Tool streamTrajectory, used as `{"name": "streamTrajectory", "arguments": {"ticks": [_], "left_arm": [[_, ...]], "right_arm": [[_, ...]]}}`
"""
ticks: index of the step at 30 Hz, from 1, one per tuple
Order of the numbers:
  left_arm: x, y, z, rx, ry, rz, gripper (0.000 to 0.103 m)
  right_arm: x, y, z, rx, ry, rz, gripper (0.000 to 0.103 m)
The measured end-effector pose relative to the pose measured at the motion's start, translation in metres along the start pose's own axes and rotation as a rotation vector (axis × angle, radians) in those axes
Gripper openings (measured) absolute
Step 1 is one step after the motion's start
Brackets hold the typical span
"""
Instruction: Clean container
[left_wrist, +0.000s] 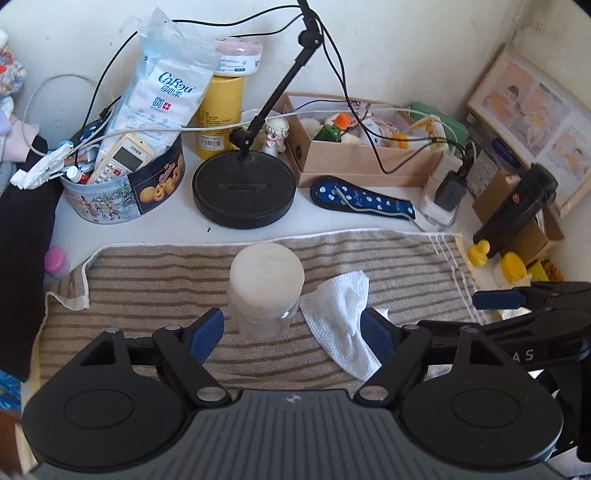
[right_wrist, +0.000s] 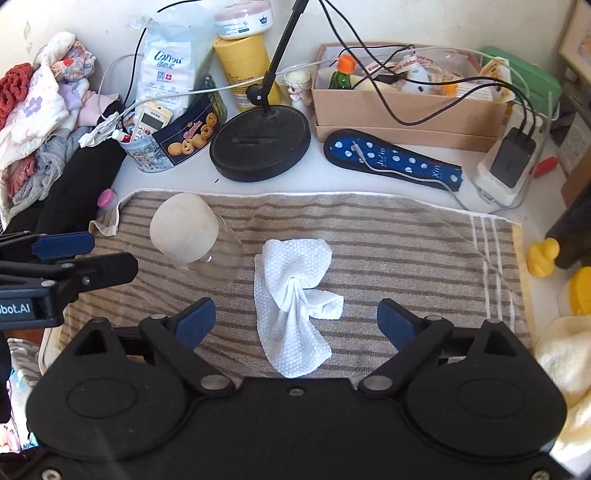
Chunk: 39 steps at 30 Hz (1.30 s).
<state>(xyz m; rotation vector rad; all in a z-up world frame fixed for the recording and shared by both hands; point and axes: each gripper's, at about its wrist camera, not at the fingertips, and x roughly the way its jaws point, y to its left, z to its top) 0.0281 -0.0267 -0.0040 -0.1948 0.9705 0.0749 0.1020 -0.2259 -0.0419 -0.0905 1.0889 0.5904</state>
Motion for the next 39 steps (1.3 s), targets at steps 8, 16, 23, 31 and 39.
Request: {"name": "streamTrajectory", "arguments": {"ticks": [8,16,23,31,39], "left_arm": [[-0.018,0.004,-0.013,0.137,0.008,0.067,0.081],[-0.034,0.017,-0.019,0.131,-0.007,-0.02,0.081],[-0.042,0.018,-0.023,0.157,-0.03,-0.05,0.08],[-0.043,0.018,-0.025,0.174,-0.035,-0.032,0.08],[-0.042,0.02,-0.028,0.156,-0.023,-0.034,0.08]], "right_arm": [[-0.022,0.031,-0.017,0.07,0.004,-0.072,0.096],[-0.038,0.053,-0.03,0.098,-0.006,-0.124,0.096],[-0.052,0.075,-0.042,0.115,-0.015,-0.175,0.096],[-0.058,0.083,-0.045,0.113,-0.02,-0.186,0.096],[-0.057,0.078,-0.045,0.116,-0.014,-0.17,0.096]]}}
